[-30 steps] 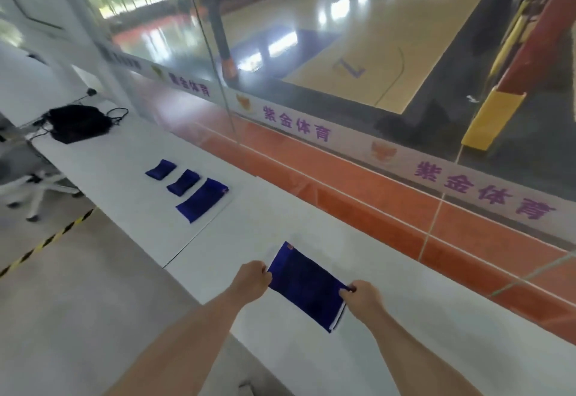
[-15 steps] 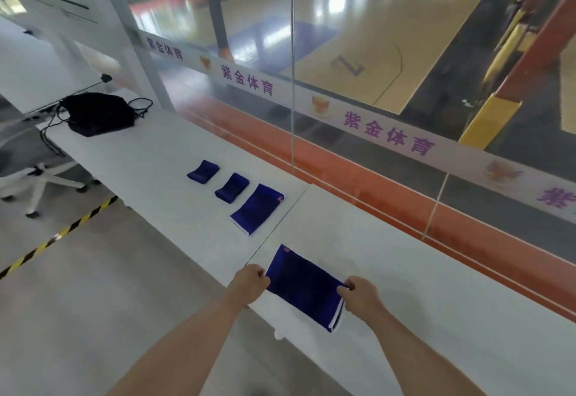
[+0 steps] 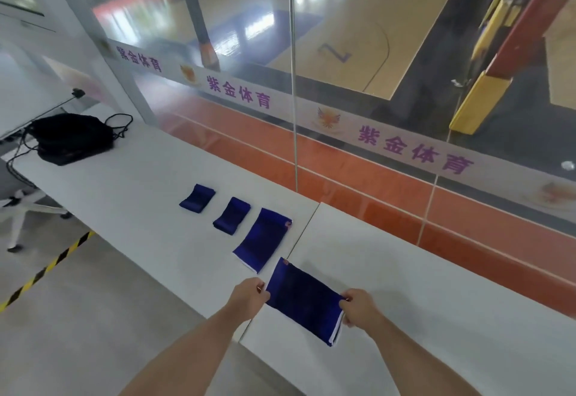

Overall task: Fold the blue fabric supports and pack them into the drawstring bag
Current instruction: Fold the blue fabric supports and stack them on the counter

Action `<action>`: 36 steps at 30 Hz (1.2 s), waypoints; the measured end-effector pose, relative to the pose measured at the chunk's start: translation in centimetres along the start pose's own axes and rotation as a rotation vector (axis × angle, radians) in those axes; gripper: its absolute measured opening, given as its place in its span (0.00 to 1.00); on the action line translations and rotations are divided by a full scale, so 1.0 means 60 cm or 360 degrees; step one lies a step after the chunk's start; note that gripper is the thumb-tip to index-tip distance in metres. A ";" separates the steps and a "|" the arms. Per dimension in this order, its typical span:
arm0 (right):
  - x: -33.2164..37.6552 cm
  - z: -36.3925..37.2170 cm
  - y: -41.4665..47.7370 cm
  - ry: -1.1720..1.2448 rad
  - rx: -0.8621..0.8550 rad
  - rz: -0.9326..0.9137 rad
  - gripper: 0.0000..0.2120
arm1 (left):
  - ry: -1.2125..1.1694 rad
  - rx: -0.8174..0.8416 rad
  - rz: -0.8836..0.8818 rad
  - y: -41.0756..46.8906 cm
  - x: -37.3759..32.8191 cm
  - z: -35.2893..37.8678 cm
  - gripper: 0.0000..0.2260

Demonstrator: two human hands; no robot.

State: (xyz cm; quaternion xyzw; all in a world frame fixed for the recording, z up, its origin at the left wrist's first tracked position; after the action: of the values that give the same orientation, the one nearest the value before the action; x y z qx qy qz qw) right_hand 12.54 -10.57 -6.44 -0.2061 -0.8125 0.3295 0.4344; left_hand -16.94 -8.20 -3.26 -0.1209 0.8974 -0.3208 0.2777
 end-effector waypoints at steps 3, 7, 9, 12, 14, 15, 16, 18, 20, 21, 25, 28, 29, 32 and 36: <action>0.020 0.004 0.036 0.0056 0.0058 0.0033 0.10 | 0.0135 -0.0003 0.0012 0.047 -0.021 -0.035 0.14; 0.031 0.009 0.078 0.0246 0.0061 0.0113 0.13 | 0.0147 -0.0005 0.0085 0.110 -0.067 -0.071 0.13; 0.025 0.017 0.085 0.0329 0.0054 0.0168 0.13 | 0.0144 -0.0002 0.0111 0.138 -0.086 -0.083 0.10; 0.019 0.030 0.097 0.0577 0.0020 0.0238 0.14 | 0.0179 0.0012 0.0253 0.182 -0.124 -0.098 0.08; 0.015 0.044 0.112 0.0812 -0.0059 0.0307 0.14 | 0.0126 0.0036 0.0373 0.215 -0.155 -0.109 0.04; 0.013 0.054 0.119 0.0939 -0.0110 0.0340 0.13 | 0.0055 0.0061 0.0415 0.232 -0.170 -0.113 0.04; 0.013 0.065 0.124 0.1066 -0.0174 0.0372 0.13 | -0.0023 0.0091 0.0442 0.249 -0.182 -0.115 0.08; 0.008 0.093 0.128 0.1298 -0.0297 0.0462 0.12 | -0.0140 0.0139 0.0455 0.274 -0.198 -0.111 0.12; 0.002 0.135 0.133 0.1476 -0.0375 0.0580 0.13 | -0.0088 0.0227 0.0489 0.290 -0.201 -0.091 0.12; 0.001 0.157 0.133 0.1512 -0.0399 0.0640 0.12 | -0.0026 0.0307 0.0495 0.293 -0.192 -0.071 0.12; 0.013 0.191 0.113 0.0871 -0.0540 0.0784 0.07 | 0.0262 0.0548 0.0494 0.282 -0.127 0.004 0.11; 0.031 0.186 0.094 0.0369 -0.0713 0.0725 0.11 | 0.0311 0.0601 0.0498 0.262 -0.093 0.032 0.10; 0.035 0.184 0.092 0.0300 -0.0763 0.0700 0.12 | 0.0273 0.0619 0.0491 0.257 -0.089 0.038 0.13; 0.052 0.196 0.104 0.0307 -0.0767 0.0640 0.15 | 0.0257 0.0667 0.0468 0.248 -0.085 0.050 0.20; 0.056 0.212 0.097 0.0252 -0.0730 0.0671 0.17 | 0.0313 0.0700 0.0513 0.250 -0.090 0.050 0.22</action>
State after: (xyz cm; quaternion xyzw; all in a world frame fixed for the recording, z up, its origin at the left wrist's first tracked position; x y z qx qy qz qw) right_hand 0.30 -8.95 -13.85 -0.4875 -0.7686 0.2035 0.3607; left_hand -11.41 3.90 -12.55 0.1182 0.8364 -0.4697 0.2564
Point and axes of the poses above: each hand's wrist, its own y-axis towards the middle knuckle, its own z-axis out of the palm, x = y × z, the point moved 9 cm from there along y, towards the middle knuckle, and after that the axes turned 4 degrees about x, right-handed, at the moved point
